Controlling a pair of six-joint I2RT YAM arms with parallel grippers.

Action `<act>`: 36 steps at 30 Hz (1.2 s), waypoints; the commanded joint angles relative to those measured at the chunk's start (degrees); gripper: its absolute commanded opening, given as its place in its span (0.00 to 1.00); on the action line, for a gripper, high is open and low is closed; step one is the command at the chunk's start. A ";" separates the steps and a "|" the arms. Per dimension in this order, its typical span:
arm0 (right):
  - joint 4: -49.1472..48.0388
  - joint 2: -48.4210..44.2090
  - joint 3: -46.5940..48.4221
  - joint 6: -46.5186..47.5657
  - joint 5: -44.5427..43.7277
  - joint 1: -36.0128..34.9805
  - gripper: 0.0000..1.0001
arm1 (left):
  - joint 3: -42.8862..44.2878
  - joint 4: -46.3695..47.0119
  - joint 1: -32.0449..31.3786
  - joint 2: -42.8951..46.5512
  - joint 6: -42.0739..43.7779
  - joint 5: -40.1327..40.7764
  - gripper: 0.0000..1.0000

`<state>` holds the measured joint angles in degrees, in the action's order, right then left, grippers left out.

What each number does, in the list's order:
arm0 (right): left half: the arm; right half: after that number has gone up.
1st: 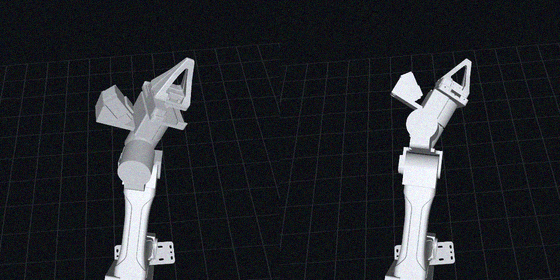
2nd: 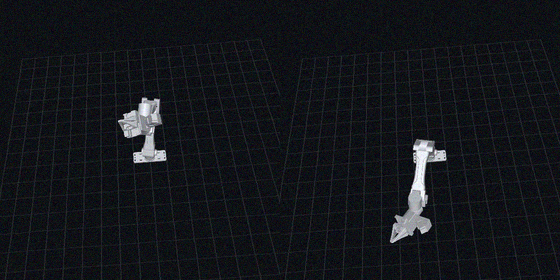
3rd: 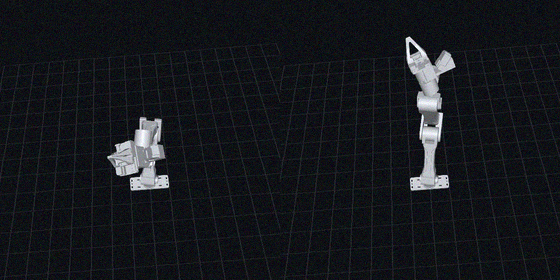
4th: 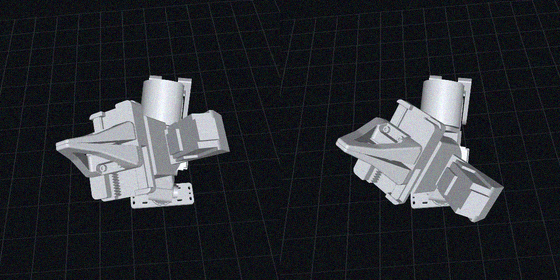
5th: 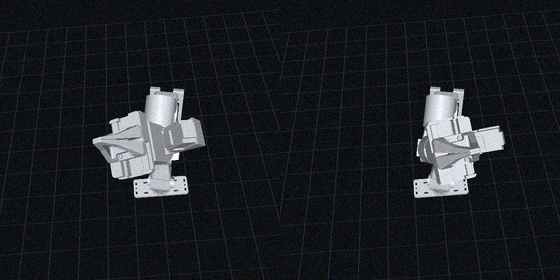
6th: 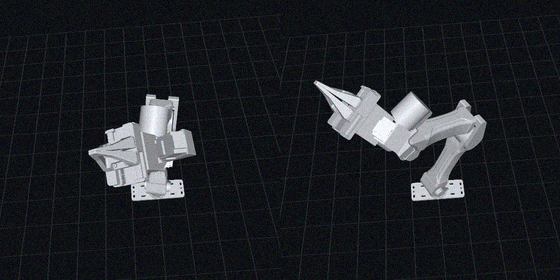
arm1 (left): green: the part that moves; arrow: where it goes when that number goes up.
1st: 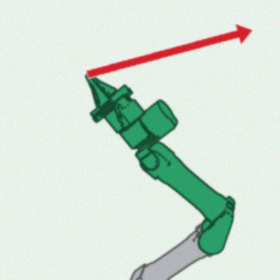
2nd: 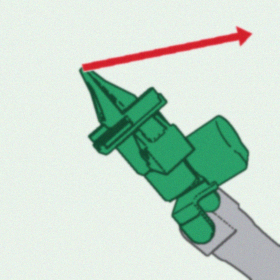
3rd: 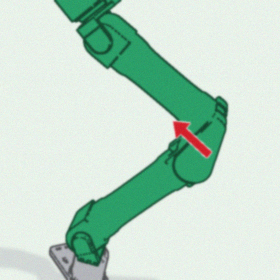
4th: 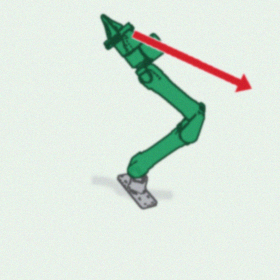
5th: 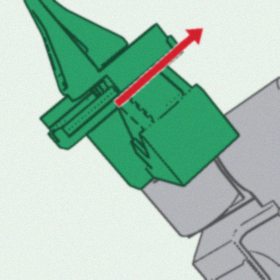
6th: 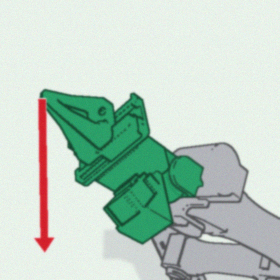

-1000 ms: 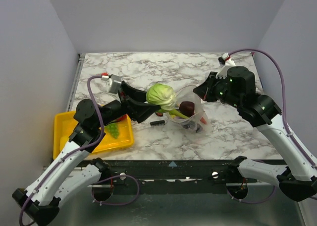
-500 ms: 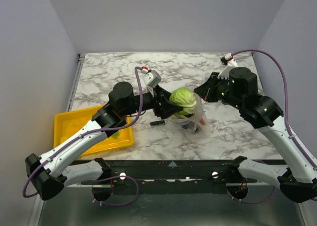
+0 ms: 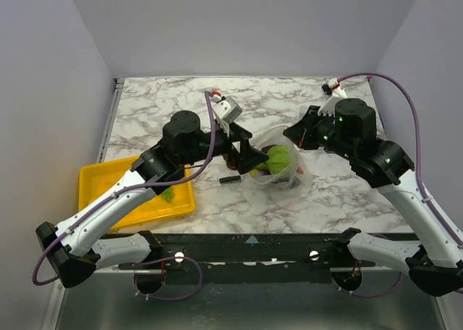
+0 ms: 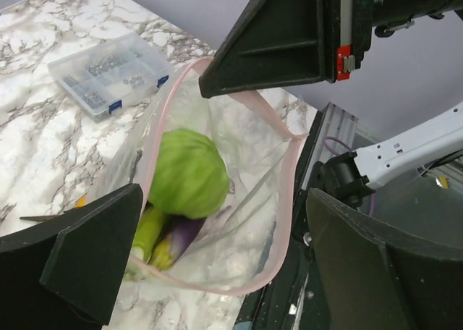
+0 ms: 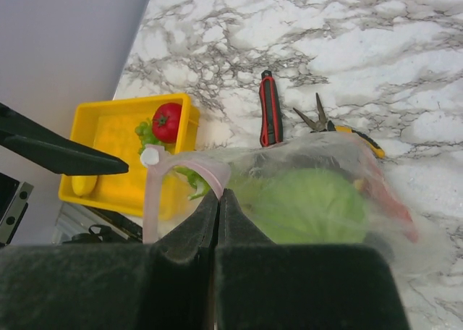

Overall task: Place the food in the zip-top bag and seal the zipper
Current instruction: Place the fake vegetable in the zipper food storage bag.

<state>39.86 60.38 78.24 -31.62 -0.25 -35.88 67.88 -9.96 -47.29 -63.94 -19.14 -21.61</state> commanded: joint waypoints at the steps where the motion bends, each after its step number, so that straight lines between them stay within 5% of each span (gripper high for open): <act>1: -3.45 -0.51 0.91 1.01 0.69 0.22 0.01 | -0.39 -2.86 0.25 4.61 4.41 2.14 0.95; 7: -3.60 -1.45 0.15 1.61 0.43 0.19 0.01 | -10.16 -2.08 10.05 15.18 11.85 -7.75 0.96; 10: -2.24 -1.15 0.79 1.96 -2.10 0.19 0.01 | -21.88 10.06 17.06 20.47 13.65 -18.70 0.99; 14: -1.87 -1.27 1.80 2.66 -2.21 0.19 0.01 | -35.55 31.90 17.88 24.12 15.47 -18.52 0.98; 20: 0.35 -1.44 3.72 4.16 -1.77 0.20 0.01 | -35.79 49.80 24.75 13.16 7.85 -28.07 0.97; 24: 0.62 -2.10 3.46 4.12 -1.70 0.18 0.01 | -33.73 63.20 24.79 3.33 -0.53 -40.96 0.85; 27: 0.74 -2.37 3.50 4.17 -1.76 0.17 0.01 | -33.88 76.76 24.86 -2.10 -8.11 -42.32 0.73; 36: 1.19 -1.40 4.34 4.09 -1.43 0.22 0.01 | -28.85 93.39 24.30 -14.21 -22.69 -48.46 0.86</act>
<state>43.20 59.51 79.68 -27.86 -1.04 -35.88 36.86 68.75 -22.61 -73.97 -32.23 -64.38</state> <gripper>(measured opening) 0.008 0.833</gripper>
